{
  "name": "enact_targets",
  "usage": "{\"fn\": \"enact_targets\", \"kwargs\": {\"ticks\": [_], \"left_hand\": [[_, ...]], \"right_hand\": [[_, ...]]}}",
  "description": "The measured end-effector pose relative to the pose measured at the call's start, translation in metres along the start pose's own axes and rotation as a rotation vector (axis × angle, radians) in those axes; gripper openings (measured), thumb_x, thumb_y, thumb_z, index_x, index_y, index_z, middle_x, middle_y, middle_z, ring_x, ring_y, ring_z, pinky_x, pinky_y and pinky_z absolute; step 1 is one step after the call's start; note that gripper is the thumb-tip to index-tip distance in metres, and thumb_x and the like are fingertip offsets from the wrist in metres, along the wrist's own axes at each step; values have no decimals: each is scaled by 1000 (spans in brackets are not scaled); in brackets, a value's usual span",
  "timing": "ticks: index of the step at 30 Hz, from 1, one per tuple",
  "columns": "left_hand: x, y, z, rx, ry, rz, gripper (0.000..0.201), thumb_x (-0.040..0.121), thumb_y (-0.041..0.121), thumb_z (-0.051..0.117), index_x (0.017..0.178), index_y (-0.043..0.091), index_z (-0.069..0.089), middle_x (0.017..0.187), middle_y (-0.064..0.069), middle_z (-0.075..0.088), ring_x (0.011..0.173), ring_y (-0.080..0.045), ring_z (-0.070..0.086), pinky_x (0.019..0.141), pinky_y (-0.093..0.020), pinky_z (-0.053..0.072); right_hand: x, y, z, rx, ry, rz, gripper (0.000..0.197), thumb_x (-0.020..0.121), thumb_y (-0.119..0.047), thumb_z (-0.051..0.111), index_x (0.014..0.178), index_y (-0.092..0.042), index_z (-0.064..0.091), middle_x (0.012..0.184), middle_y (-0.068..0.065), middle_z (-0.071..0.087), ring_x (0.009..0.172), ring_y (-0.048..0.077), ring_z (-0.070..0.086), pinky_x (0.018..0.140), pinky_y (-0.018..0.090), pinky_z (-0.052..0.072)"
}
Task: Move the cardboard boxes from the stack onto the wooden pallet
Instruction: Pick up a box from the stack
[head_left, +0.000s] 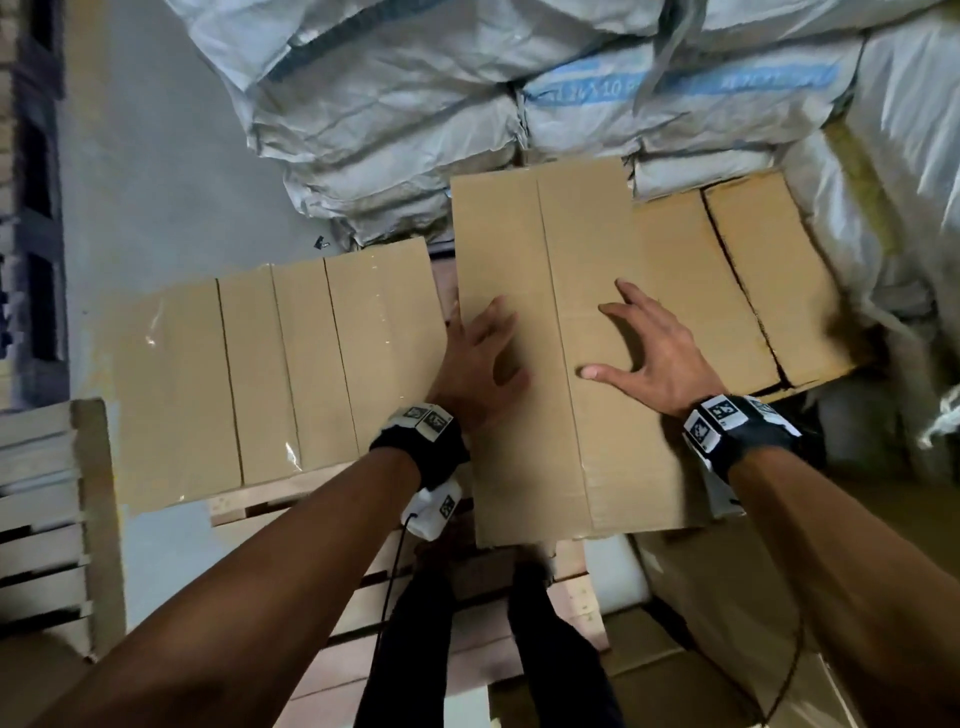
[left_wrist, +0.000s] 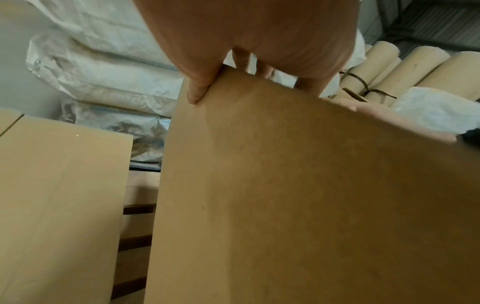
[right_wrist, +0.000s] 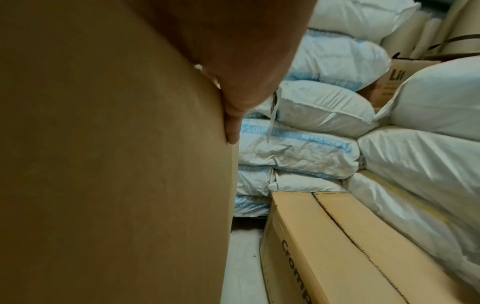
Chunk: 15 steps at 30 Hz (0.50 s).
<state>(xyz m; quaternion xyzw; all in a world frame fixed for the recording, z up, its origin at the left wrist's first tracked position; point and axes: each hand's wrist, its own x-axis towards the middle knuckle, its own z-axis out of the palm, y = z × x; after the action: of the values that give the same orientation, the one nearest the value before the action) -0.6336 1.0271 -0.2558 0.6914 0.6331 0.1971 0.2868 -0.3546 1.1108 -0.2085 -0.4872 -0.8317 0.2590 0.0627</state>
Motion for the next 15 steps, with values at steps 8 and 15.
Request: {"fn": "enact_targets", "kwargs": {"ticks": [8,15], "left_hand": [[58,-107,132,-42,94,-56,81,95,60,56,159,13,40,173,-5,18,160,-39,6,129,-47,-12],[101,-196,210,-29,121,-63,81,92,59,54,154,7,46,172,-9,23,155,-53,11,128,-50,-9]], "right_hand": [[83,122,132,4,-89,-77,95,79,-74,75,154,-25,43,175,0,14,157,31,23,127,50,20],[143,191,241,27,-118,-80,101,76,-78,71,157,-31,36,176,-7,5,158,31,18,128,51,19]]}}
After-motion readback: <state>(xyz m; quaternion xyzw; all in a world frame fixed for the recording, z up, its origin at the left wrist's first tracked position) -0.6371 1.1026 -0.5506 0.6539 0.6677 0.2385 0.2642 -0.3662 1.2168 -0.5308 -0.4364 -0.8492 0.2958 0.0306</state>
